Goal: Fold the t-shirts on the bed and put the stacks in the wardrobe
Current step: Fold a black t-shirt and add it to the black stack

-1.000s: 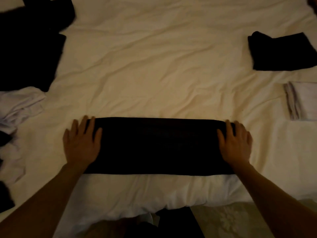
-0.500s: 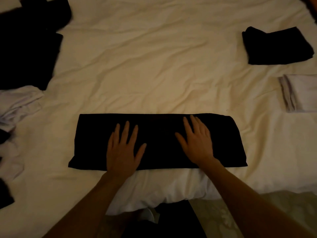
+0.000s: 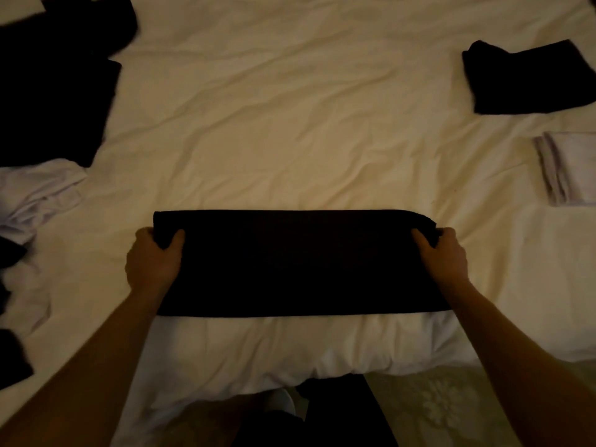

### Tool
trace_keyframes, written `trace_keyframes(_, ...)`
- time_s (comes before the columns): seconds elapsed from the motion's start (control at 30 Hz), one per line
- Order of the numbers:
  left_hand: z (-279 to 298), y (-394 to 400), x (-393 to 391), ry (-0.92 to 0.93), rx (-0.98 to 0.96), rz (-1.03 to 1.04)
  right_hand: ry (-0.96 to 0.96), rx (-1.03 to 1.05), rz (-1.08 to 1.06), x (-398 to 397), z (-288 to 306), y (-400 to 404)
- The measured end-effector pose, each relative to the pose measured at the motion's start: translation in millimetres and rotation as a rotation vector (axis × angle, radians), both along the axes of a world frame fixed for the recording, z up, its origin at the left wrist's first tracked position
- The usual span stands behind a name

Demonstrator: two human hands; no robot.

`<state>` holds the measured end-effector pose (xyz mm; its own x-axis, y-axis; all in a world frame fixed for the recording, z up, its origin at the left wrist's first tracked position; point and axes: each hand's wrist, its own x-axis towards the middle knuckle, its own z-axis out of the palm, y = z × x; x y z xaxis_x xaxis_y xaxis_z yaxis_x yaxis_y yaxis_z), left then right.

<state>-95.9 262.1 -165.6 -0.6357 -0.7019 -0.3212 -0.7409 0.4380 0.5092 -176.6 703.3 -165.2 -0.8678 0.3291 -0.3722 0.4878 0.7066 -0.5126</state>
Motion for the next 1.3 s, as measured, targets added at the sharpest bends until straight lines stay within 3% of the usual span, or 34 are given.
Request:
trace_keyframes(0.13, 2, -13, -14, 0.183, 0.249, -0.009, 0.137, -0.112, -0.042, 7, 4, -2)
trace_keyframes(0.23, 9, -11, -20, 0.303, 0.232, -0.015, 0.256, -0.138, -0.092, 6, 8, -5)
trace_keyframes(0.37, 6, 1, -6, 0.132, 0.048, -0.033, 0.142, -0.08, -0.083, 8, -2, -1)
trace_keyframes(0.47, 5, 8, 23, -0.007, -0.103, -0.128, 0.087, 0.097, -0.041, 16, -2, 5)
trace_keyframes(0.6, 2, 9, 58, -0.018, -0.17, -0.178, 0.007, 0.172, 0.052, 35, 2, 10)
trace_keyframes(0.73, -4, 5, 52, 0.026, -0.138, -0.12, -0.025, -0.097, -0.048, 37, 9, 15)
trace_keyframes(0.83, -3, 21, 42, 0.144, -0.347, -0.136, -0.043, -0.405, -0.182, 38, 19, 18)
trace_keyframes(0.97, 8, 104, 19, 0.348, -0.398, -0.562, -0.127, -0.742, -0.321, 34, 35, 22)
trace_keyframes(1.07, 13, 163, -6, 0.384, -0.371, -0.76, -0.19, -0.848, -0.363, 33, 45, 18)
trace_keyframes(1.3, -34, 171, -12, -0.071, -0.385, -0.949, -0.152, -1.093, -0.464, 30, 68, 10)
